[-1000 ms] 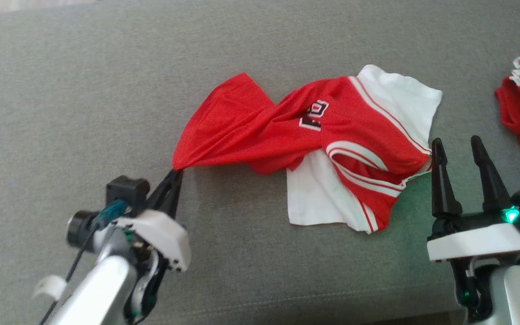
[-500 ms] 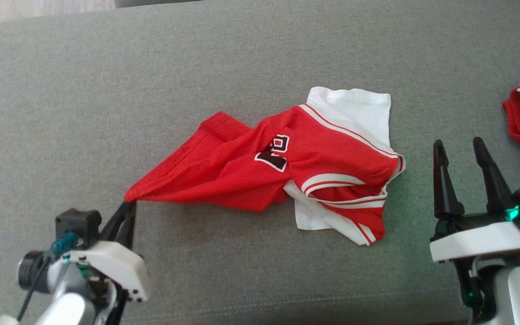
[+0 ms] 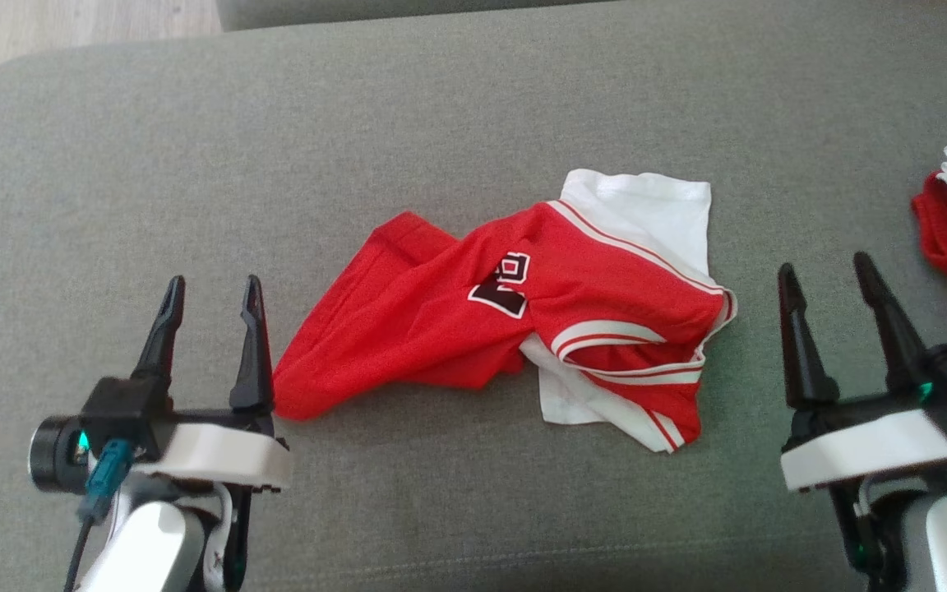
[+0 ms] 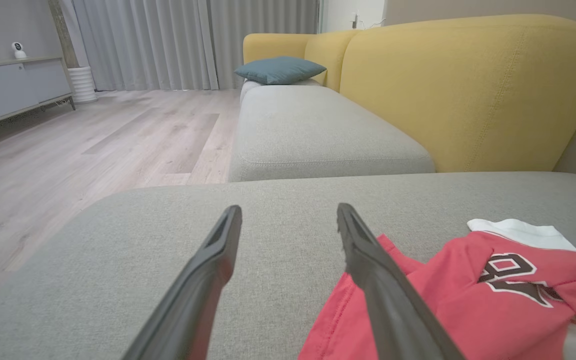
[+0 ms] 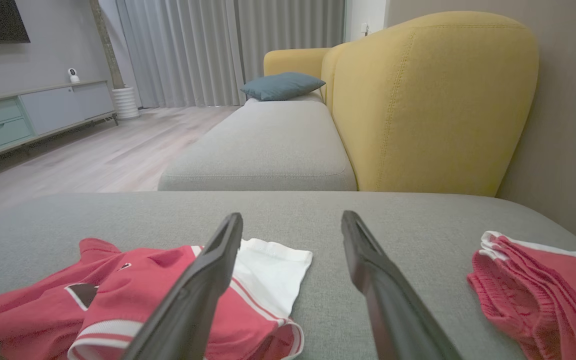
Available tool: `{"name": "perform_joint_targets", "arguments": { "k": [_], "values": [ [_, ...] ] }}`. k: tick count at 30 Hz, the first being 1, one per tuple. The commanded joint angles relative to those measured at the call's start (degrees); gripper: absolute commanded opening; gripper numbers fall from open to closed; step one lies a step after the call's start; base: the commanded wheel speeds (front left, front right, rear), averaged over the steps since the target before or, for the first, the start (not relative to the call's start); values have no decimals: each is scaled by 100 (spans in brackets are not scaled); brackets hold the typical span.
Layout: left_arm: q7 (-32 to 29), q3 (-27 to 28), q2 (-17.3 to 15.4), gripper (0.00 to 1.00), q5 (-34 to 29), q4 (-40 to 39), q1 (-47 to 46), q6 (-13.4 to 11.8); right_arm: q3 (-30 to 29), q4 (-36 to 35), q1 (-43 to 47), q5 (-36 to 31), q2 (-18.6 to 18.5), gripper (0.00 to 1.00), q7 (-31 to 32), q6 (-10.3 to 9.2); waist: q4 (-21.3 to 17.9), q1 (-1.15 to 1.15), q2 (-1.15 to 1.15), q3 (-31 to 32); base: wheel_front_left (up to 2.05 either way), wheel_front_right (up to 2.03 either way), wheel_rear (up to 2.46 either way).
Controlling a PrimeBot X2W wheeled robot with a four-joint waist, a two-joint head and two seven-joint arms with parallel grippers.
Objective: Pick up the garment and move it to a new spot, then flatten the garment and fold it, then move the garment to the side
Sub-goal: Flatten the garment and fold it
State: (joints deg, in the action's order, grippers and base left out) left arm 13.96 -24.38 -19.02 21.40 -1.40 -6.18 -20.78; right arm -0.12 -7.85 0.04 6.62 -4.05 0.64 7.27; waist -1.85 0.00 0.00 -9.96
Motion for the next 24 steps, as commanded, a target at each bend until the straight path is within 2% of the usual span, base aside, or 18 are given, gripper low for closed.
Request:
{"name": "perform_joint_targets", "arguments": {
  "k": [1, 8, 24],
  "values": [
    [69, 279, -70, 100, -52, -158, -186, -52, 167, -236, -16, -54, -58, 100, 34, 22, -8, 0, 0, 40, 0, 0, 0],
    [98, 265, 53, 100, -201, -198, 160, -124, 244, -273, 236, -25, -6, 100, 100, 22, -42, 0, 0, 157, 0, 0, 0],
    [103, 314, 154, 100, -360, -190, 106, 13, 268, -116, 157, 43, -21, 100, 170, 22, -18, 0, 0, 99, 0, 0, 0]
  ]
}}
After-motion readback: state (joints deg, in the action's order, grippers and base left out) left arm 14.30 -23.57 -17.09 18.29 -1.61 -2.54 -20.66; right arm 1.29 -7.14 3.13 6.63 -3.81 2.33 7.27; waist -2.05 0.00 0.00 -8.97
